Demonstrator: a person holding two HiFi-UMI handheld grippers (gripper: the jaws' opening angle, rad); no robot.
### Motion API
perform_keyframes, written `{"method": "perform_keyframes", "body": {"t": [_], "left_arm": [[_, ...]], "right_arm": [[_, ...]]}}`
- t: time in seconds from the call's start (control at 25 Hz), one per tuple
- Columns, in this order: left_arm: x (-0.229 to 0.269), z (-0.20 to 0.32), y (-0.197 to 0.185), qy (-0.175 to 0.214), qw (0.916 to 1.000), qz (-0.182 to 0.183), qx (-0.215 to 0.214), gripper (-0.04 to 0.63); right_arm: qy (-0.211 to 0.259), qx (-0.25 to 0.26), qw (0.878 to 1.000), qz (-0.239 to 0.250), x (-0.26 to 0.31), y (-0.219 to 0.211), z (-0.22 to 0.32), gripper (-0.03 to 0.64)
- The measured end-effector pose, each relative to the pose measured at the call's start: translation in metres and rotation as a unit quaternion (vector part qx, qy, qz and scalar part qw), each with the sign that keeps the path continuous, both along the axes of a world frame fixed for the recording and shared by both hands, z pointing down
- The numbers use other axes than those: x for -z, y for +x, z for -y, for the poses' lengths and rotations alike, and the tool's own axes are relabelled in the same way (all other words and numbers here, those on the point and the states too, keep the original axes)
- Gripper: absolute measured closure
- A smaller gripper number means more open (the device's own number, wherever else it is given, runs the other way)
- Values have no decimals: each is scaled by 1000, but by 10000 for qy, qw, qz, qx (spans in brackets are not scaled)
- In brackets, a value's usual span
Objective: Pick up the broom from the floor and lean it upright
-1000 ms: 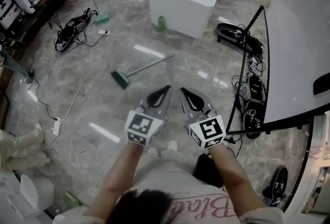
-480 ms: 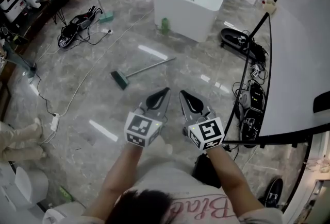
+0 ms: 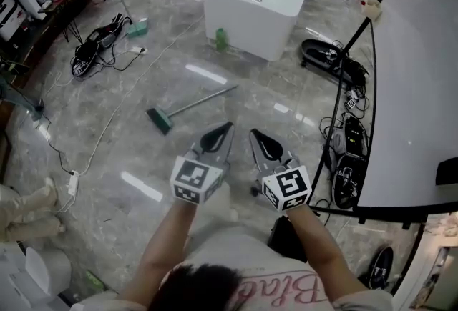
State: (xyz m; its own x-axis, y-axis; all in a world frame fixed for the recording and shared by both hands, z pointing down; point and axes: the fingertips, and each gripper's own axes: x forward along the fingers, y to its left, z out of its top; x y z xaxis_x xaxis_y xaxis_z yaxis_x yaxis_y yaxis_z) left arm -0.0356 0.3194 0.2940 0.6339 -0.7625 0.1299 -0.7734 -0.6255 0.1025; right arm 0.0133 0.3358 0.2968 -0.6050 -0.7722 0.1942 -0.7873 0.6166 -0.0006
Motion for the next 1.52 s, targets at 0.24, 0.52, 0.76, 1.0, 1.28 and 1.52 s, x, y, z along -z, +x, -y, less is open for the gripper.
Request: {"method": "perform_keyframes", "body": {"t": [0.24,0.52,0.76,1.0,1.28,1.52], "left_arm": [[-6,55,-5,-77,9999,52,-112,597],[-18,126,-20,-258,9992,81,-305,597],[-20,178,-28,-236,9985,154,-475,597],[-33,215,-32,-391,9983,114,-413,597],[-48,260,-21,-580,9976,80,-371,597],[-64,315,-1,-677,9966,252,-397,597]], "right_arm": [[-96,-88,9999,-33,-7,-6,53,615],[-159,-161,9997,-42,-9,-28,130,615],[-165,-365,9992,-80,-10,-33,179,615],[-342,-424,9985,-80,-21,-28,210,615],[-525,-560,9971,-3,-34,-10,264,615],[-649,-360,9972,32,-46,3,327,615]]}}
